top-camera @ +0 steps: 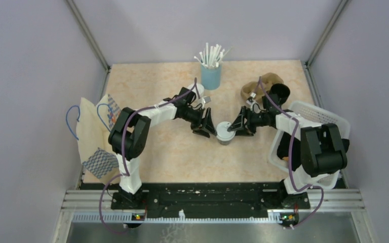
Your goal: Pack the takeout coffee
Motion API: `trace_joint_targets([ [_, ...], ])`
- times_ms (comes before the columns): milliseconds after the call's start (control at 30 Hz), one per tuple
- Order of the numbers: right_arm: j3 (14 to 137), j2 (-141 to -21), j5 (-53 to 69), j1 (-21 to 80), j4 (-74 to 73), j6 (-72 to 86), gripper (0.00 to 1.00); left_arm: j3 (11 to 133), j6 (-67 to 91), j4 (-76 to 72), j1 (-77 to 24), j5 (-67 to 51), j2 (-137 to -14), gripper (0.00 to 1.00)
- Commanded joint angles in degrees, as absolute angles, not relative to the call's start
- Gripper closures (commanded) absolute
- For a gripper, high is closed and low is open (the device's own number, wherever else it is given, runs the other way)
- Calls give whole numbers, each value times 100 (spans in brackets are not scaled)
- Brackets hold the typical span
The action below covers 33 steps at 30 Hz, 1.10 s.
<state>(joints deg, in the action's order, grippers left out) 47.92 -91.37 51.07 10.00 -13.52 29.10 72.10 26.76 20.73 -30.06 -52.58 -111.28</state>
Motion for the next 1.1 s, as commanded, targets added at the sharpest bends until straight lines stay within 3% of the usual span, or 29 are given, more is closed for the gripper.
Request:
trace_joint_targets([
  [0, 5155, -9074, 4893, 976, -1487, 2906, 41, 7594, 2311, 2277, -3019, -4632, -11040, 34],
  [267, 5321, -8974, 4908, 954, -1642, 2917, 35, 8041, 2197, 2520, -2956, -4901, -10925, 24],
  [500, 5253, -8651, 4953, 684, -1719, 3017, 30, 8160, 2295, 2507, -2942, -4944, -10956, 22],
  [667, 5122, -8493, 5059, 276, -1731, 3039, 34, 8266, 2521, 2263, -2934, -5114, -11221, 30],
  [733, 5083, -8542, 5059, 237, -1816, 2932, 42, 8273, 2583, 2182, -2929, -5164, -11327, 34],
  [1067, 4966, -8878, 5123, 332, -2023, 2508, 54, 8169, 2621, 2090, -2946, -5237, -11496, 40],
])
